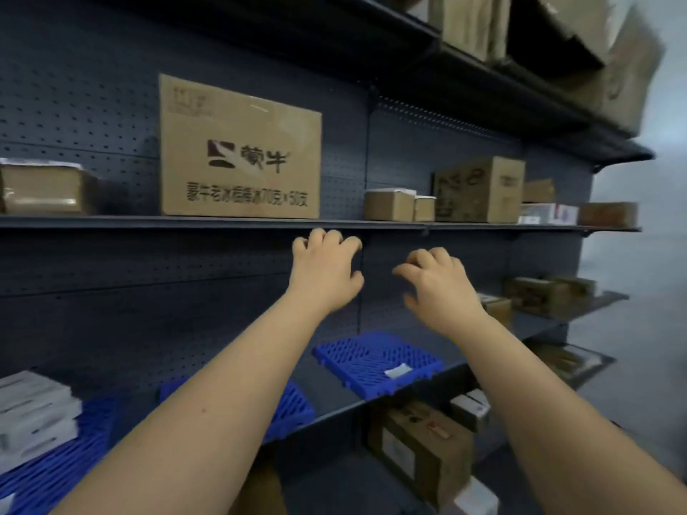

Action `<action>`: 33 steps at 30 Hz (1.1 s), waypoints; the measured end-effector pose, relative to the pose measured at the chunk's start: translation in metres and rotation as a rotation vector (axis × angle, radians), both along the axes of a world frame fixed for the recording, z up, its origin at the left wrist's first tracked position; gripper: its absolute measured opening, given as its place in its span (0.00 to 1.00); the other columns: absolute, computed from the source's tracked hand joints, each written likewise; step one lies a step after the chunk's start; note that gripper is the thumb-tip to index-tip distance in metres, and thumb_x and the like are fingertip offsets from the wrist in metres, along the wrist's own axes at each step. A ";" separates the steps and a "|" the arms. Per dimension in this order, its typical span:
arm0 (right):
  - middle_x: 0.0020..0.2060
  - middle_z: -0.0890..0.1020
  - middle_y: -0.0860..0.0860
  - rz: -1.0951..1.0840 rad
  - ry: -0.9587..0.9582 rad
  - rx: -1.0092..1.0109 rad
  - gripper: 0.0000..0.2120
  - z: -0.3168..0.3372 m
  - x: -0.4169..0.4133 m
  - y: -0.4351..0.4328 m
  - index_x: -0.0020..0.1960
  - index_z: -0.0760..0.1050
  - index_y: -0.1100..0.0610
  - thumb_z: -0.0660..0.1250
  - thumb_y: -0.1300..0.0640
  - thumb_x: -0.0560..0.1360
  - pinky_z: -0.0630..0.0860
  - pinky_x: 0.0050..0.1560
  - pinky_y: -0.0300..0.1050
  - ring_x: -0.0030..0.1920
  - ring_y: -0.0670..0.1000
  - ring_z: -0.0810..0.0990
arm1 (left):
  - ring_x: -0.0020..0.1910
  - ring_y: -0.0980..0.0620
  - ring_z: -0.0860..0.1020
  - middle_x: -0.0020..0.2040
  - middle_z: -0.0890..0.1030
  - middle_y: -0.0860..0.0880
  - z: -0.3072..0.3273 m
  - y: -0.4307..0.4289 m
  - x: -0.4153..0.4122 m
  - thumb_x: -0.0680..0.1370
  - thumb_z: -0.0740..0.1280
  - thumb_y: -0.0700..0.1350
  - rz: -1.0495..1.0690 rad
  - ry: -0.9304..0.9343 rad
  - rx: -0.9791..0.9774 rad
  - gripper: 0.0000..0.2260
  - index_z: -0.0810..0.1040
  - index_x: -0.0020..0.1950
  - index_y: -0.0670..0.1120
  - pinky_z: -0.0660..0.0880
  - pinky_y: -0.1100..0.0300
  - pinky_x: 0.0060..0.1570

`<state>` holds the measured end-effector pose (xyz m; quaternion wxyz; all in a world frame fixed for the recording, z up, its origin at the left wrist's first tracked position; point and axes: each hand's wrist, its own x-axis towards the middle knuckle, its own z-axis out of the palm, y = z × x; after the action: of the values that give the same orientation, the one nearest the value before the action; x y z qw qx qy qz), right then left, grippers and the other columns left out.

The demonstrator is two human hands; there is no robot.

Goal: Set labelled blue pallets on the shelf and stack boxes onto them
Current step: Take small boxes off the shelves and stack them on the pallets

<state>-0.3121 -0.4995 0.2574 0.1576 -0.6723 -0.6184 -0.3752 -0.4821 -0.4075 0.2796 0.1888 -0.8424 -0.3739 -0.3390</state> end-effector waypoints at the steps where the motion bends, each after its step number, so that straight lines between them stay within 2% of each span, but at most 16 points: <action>1: 0.63 0.72 0.52 -0.030 -0.020 -0.001 0.22 0.010 0.026 -0.013 0.68 0.71 0.50 0.66 0.54 0.75 0.66 0.57 0.54 0.62 0.59 0.67 | 0.66 0.44 0.65 0.65 0.72 0.49 0.010 -0.009 0.028 0.77 0.62 0.56 -0.019 -0.007 0.014 0.21 0.69 0.69 0.54 0.62 0.45 0.62; 6: 0.65 0.69 0.50 -0.150 -0.019 -0.039 0.23 0.042 0.154 -0.077 0.70 0.67 0.47 0.65 0.50 0.76 0.67 0.61 0.52 0.64 0.56 0.66 | 0.65 0.45 0.66 0.65 0.73 0.49 0.026 -0.047 0.169 0.77 0.62 0.56 -0.118 -0.018 0.027 0.20 0.69 0.68 0.54 0.64 0.46 0.62; 11: 0.64 0.71 0.49 -0.192 0.071 -0.074 0.22 0.026 0.264 -0.116 0.69 0.69 0.46 0.65 0.52 0.75 0.70 0.59 0.51 0.62 0.55 0.67 | 0.66 0.46 0.66 0.65 0.72 0.51 0.004 -0.071 0.291 0.78 0.61 0.55 -0.261 -0.053 -0.054 0.20 0.68 0.69 0.55 0.63 0.47 0.63; 16: 0.63 0.73 0.49 -0.258 0.197 -0.026 0.21 0.007 0.371 -0.132 0.68 0.71 0.48 0.66 0.55 0.76 0.70 0.60 0.48 0.61 0.55 0.68 | 0.68 0.45 0.63 0.67 0.70 0.50 -0.021 -0.073 0.406 0.78 0.60 0.52 -0.283 0.063 -0.105 0.20 0.67 0.70 0.55 0.61 0.47 0.64; 25: 0.63 0.72 0.49 -0.342 0.161 0.027 0.21 0.018 0.514 -0.078 0.67 0.70 0.47 0.67 0.54 0.76 0.70 0.59 0.49 0.62 0.55 0.67 | 0.66 0.44 0.65 0.65 0.71 0.49 -0.001 -0.008 0.554 0.78 0.61 0.54 -0.329 0.031 -0.014 0.21 0.67 0.71 0.54 0.63 0.46 0.63; 28: 0.63 0.72 0.49 -0.376 0.141 -0.012 0.20 0.026 0.556 -0.044 0.68 0.69 0.47 0.66 0.53 0.76 0.70 0.59 0.49 0.61 0.55 0.68 | 0.66 0.44 0.66 0.65 0.72 0.49 0.006 0.032 0.595 0.77 0.61 0.55 -0.321 0.024 -0.010 0.21 0.67 0.70 0.54 0.63 0.45 0.62; 33: 0.62 0.74 0.51 -0.398 0.102 0.010 0.21 0.075 0.632 0.017 0.67 0.71 0.48 0.66 0.54 0.74 0.72 0.59 0.53 0.61 0.56 0.69 | 0.63 0.44 0.67 0.63 0.73 0.48 0.061 0.111 0.659 0.76 0.62 0.54 -0.279 -0.041 0.078 0.20 0.69 0.67 0.53 0.64 0.45 0.61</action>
<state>0.3204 -0.4829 0.3320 0.1150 -0.7984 -0.4628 -0.3675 0.1768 -0.2967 0.3408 0.1648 -0.8711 -0.2435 -0.3934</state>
